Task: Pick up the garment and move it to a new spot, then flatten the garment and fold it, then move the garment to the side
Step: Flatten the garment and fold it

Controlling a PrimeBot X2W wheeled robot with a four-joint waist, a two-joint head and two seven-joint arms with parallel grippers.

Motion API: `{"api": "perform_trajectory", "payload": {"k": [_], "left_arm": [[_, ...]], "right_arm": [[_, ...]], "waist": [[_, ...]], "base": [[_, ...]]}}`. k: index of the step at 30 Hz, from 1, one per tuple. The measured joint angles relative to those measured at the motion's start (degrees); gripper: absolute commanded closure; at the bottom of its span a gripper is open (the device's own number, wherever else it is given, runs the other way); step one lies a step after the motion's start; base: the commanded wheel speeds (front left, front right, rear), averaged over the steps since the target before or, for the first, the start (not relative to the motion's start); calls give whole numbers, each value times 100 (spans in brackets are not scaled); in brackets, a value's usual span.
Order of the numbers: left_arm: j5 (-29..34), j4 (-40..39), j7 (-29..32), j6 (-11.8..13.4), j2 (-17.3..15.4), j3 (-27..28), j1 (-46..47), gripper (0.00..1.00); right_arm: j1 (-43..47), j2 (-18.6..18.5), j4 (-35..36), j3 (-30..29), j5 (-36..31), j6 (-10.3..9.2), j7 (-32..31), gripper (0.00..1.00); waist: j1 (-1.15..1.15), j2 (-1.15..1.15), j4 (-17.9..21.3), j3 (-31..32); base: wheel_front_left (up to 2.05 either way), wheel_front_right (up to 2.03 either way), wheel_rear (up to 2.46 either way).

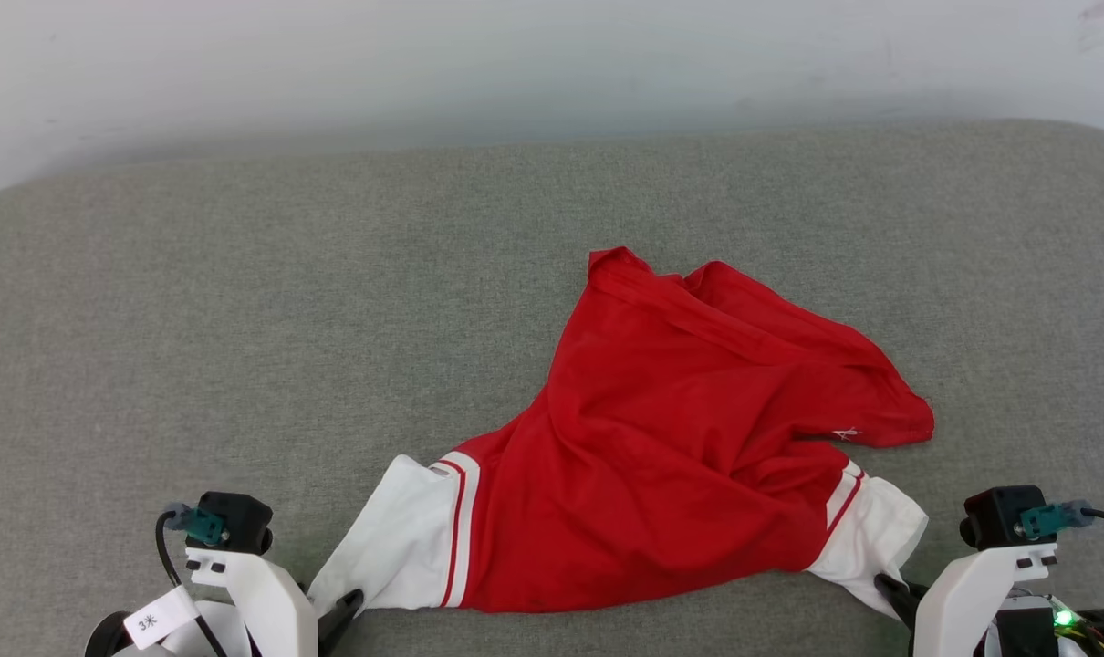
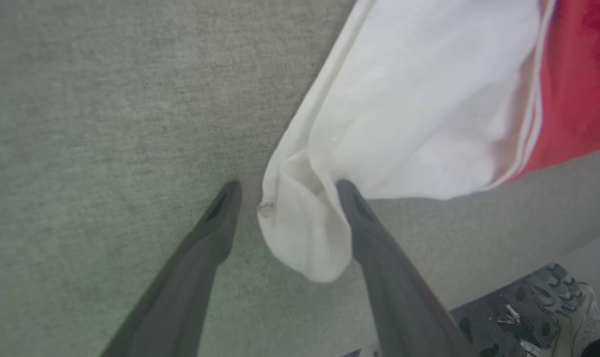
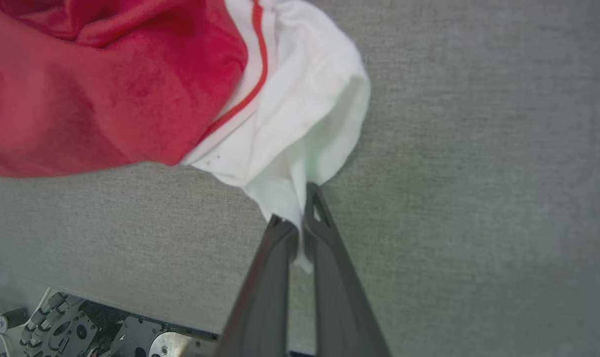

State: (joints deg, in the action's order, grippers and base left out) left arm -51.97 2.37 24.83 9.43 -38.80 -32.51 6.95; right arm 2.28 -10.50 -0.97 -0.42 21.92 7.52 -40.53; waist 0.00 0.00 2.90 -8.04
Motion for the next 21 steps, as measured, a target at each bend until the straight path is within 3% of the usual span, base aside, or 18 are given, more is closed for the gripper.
{"api": "perform_trajectory", "payload": {"k": [6, 7, 8, 9, 16, 21], "left_arm": [[-152, 449, 516, -162, 99, -171, 282, 0], [-207, 499, 590, -200, 107, -181, 331, 31], [-233, 535, 639, -227, 109, -194, 369, 74], [-229, 571, 689, -253, 107, -213, 402, 100], [-194, 582, 583, -379, 142, -261, 426, 100], [211, 235, -11, -155, -62, -20, 549, 100]], "right_arm": [[-73, 0, -8, 19, 32, 0, 66, 100], [-87, -4, -12, -5, 26, 0, 78, 100], [-94, -11, -27, -16, 21, 0, 100, 100], [-104, -10, -46, -16, 22, 0, 119, 100], [-146, -113, -153, -93, -45, 0, 227, 100], [-341, -238, -85, -231, -85, 0, 388, 100]], "waist": [[0, 0, 99, -193], [1, 0, 113, -217], [1, 0, 123, -233], [1, 0, 133, -240], [1, 0, 117, -106], [1, 0, 39, 172]], "base": [[0, 0, 0], [0, 0, 0], [0, 0, 0], [0, 0, 0], [0, 0, 0], [0, 0, 0]]}}
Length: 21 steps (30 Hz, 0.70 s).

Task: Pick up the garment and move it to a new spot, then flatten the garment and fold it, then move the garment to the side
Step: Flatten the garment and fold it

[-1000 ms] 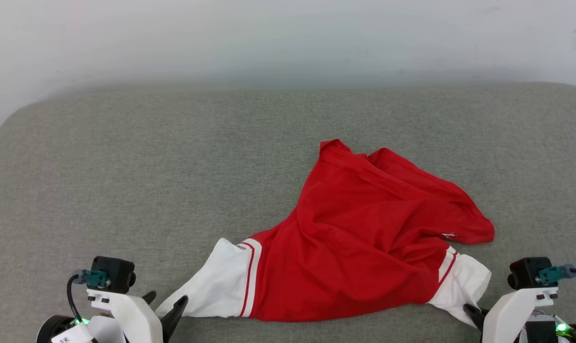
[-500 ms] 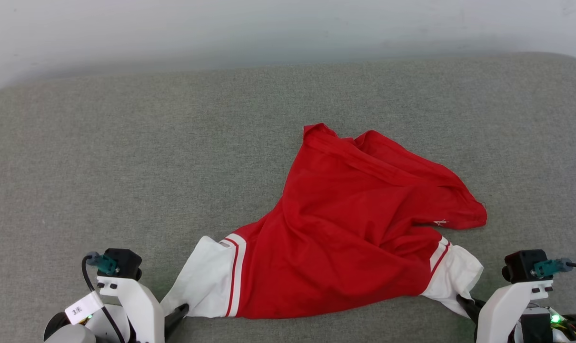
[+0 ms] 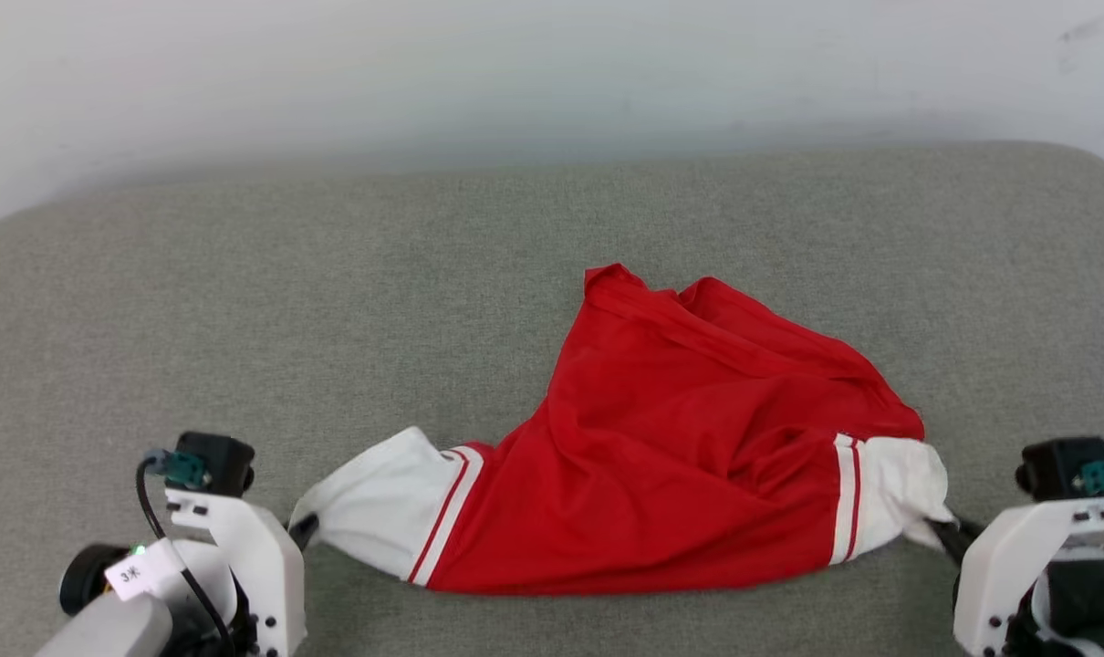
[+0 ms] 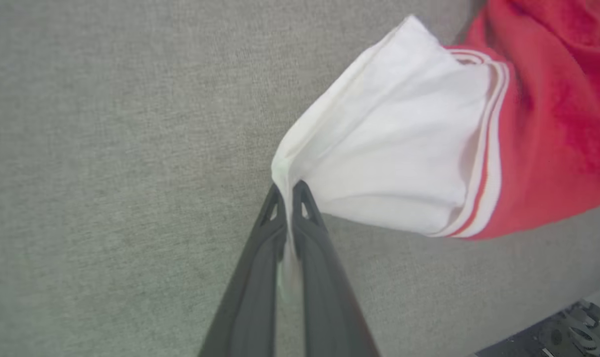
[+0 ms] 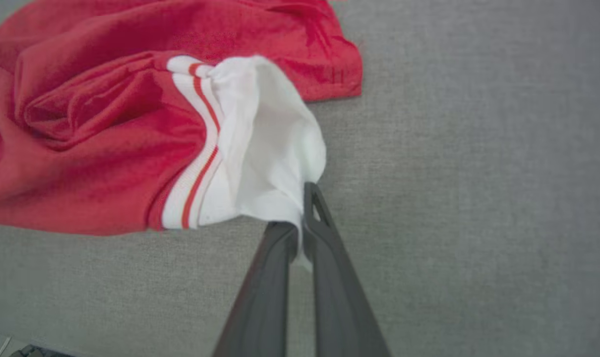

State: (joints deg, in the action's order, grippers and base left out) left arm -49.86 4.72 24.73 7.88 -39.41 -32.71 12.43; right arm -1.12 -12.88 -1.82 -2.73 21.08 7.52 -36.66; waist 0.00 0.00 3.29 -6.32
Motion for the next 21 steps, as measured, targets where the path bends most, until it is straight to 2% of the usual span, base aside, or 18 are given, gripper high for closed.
{"api": "perform_trajectory", "payload": {"k": [6, 13, 21], "left_arm": [[235, -267, -320, 189, -154, 344, 474, 100], [543, -331, -378, 246, -189, 546, 1496, 100], [944, 439, -815, 218, 218, 709, 3116, 100]], "right_arm": [[-494, -125, 197, -47, -53, 0, 53, 100], [-1510, -301, 122, -5, -142, 0, 204, 100], [-3154, -525, -582, 201, -221, 1, 528, 100]], "waist": [[0, 0, -29, 167], [-1, 0, -26, 83], [-1, 0, -9, -256]], "base": [[0, 0, 0], [0, 0, 0], [0, 0, 0]]}}
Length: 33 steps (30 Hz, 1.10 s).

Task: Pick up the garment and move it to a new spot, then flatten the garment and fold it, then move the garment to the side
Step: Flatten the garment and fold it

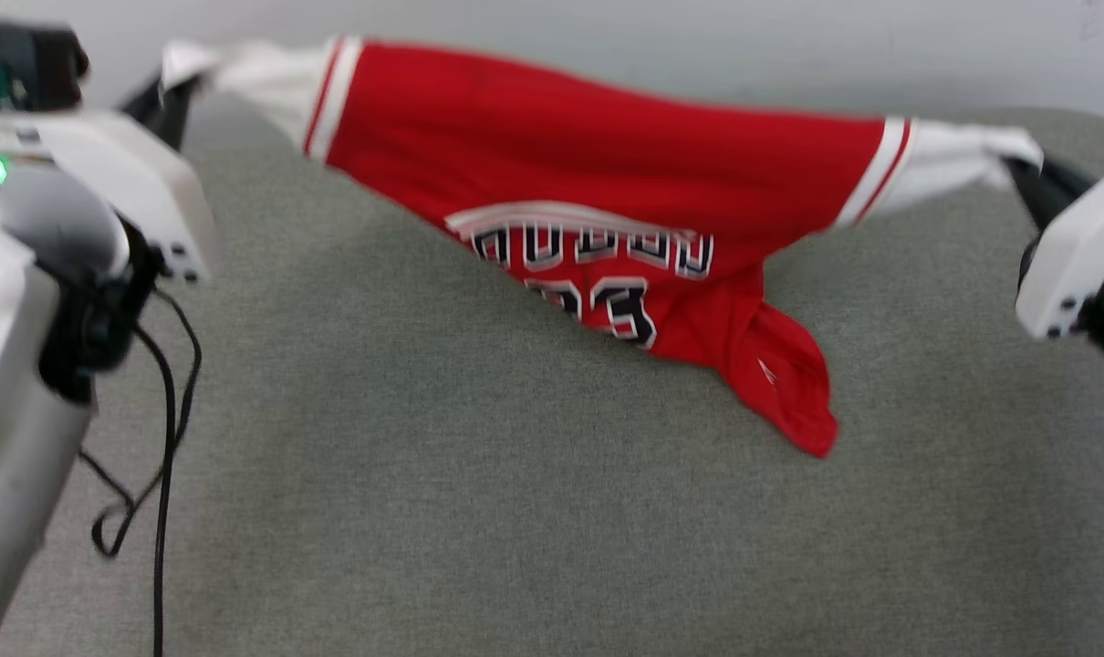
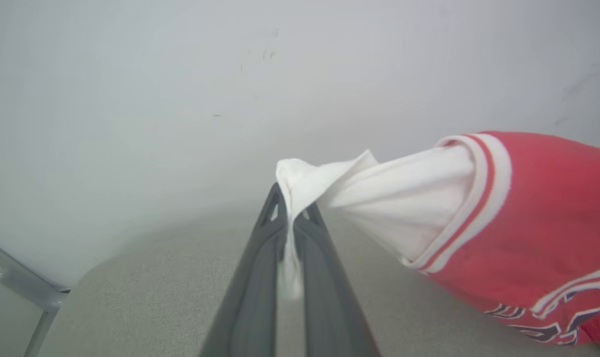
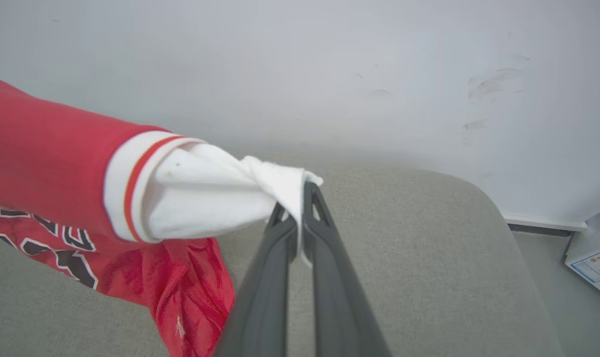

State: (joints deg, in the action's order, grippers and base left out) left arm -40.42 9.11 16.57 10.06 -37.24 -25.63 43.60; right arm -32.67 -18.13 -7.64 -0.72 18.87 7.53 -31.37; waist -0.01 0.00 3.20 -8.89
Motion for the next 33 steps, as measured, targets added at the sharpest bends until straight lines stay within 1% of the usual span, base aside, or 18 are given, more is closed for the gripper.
{"api": "perform_trajectory", "payload": {"k": [8, 12, 14, 19, 23, 27, 33], "left_arm": [[513, 1079, -480, -200, 330, -8, 1835, 100], [736, 1590, -817, -260, 371, 41, 2714, 100], [854, 1782, -979, -309, 363, 62, 3136, 100], [1062, 2248, -1367, -457, 368, 85, 4049, 100], [1111, 2697, -1633, -572, 401, 108, 4564, 100], [1087, 3169, -1836, -720, 537, 101, 4757, 100], [837, 3936, -1890, -1069, 786, 82, 4776, 100]], "right_arm": [[-1950, -163, -698, 155, -290, 1, 430, 100], [-2958, -174, -1004, 202, -521, 0, 731, 100], [-3445, -175, -1171, 313, -749, 1, 923, 100], [-4496, -64, -1639, 508, -1042, 1, 1279, 100], [-5095, 87, -2041, 610, -1127, 0, 1536, 100], [-5430, 281, -2539, 704, -1128, 1, 1735, 100], [-5540, 528, -3209, 751, -1077, 0, 2000, 100]], "waist": [[0, 0, 6, -641], [-1, 0, 24, -1032], [-1, 0, 44, -1224], [-1, 0, 106, -1692], [-1, 0, 152, -2024], [-1, 0, 180, -2253], [-1, 0, 129, -2472]], "base": [[0, 0, 0], [0, 0, 0], [0, 0, 0], [0, 0, 0], [0, 0, 0], [0, 0, 0], [0, 0, 0]]}}
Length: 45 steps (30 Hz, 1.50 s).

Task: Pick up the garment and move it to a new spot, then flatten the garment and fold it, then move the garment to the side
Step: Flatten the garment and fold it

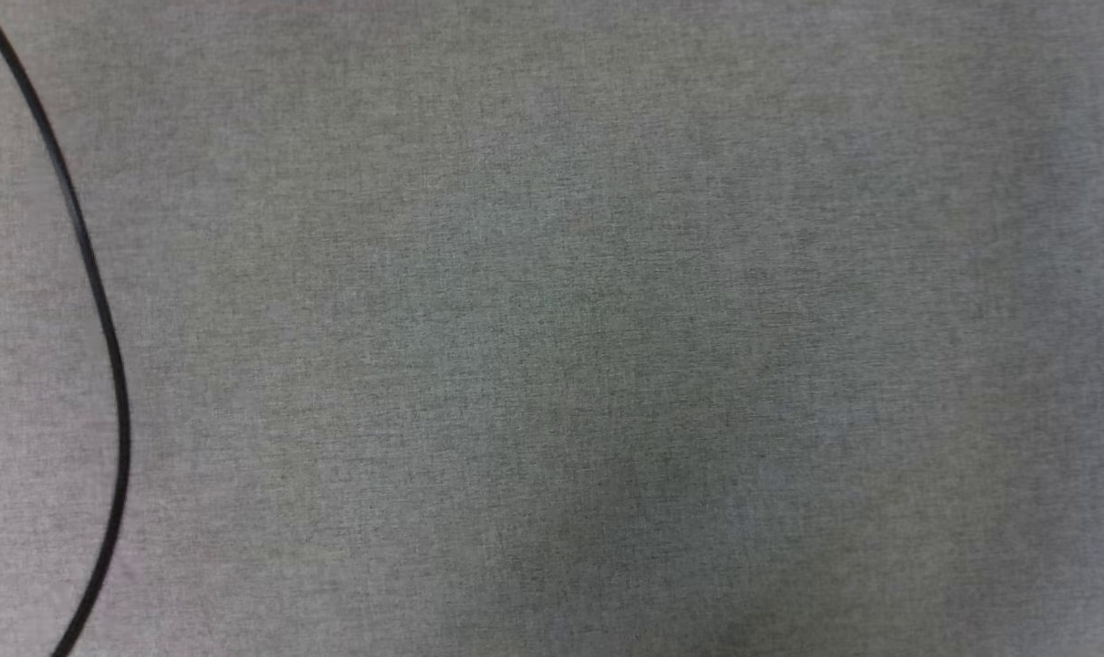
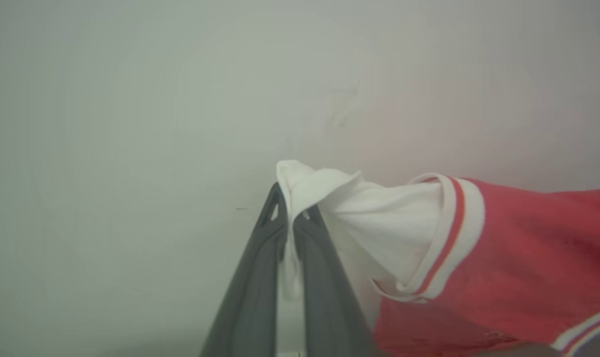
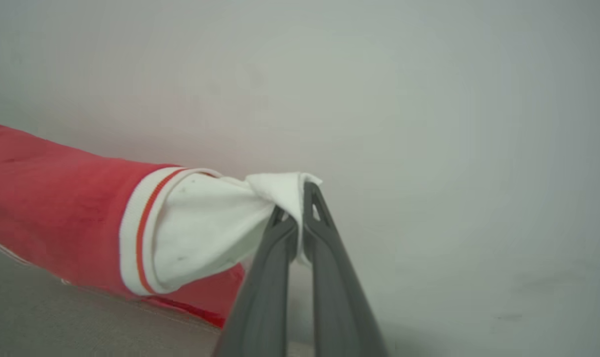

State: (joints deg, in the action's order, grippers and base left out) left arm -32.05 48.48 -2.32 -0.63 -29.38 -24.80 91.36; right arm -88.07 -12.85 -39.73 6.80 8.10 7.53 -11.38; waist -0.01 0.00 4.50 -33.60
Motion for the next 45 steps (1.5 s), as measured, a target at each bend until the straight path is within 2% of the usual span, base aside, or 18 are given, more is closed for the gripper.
{"api": "perform_trajectory", "payload": {"k": [6, 14, 21, 28, 37, 43, 45], "left_arm": [[-331, 726, -115, -311, 247, 77, -309, 100], [-900, 1471, -669, -589, 428, 292, -1719, 100], [-1189, 1594, -1051, -678, 525, 281, -3162, 100], [-1229, 1358, -1243, -686, 653, 278, -4582, 100], [-1199, 288, -1258, -360, 519, 446, -6084, 100], [-1209, -842, -1192, 101, 324, 495, -7133, 100], [-1224, -1361, -1110, 325, 223, 524, -7509, 100]], "right_arm": [[193, 133, -688, 16, 243, 0, 330, 100], [1541, 216, -1366, 226, 800, 0, 882, 100], [2971, 168, -1494, 497, 1368, 1, 1268, 100], [4347, -23, -1158, 769, 1869, 1, 1468, 100], [5720, -298, -331, 826, 2129, 2, 1265, 100], [6646, -359, 354, 594, 2150, 2, 975, 100], [6949, -390, 654, 442, 2096, 3, 882, 100]], "waist": [[0, 0, -71, -22], [1, 0, -79, 477], [2, 0, -106, 1117], [3, 0, -119, 1893], [3, 0, -124, 2741], [3, 0, -128, 3127], [3, 1, -137, 3224]], "base": [[0, 0, 0], [0, 0, 0], [0, 0, 0], [0, 0, 0], [0, 0, 0], [0, 0, 0], [0, 0, 0]]}}
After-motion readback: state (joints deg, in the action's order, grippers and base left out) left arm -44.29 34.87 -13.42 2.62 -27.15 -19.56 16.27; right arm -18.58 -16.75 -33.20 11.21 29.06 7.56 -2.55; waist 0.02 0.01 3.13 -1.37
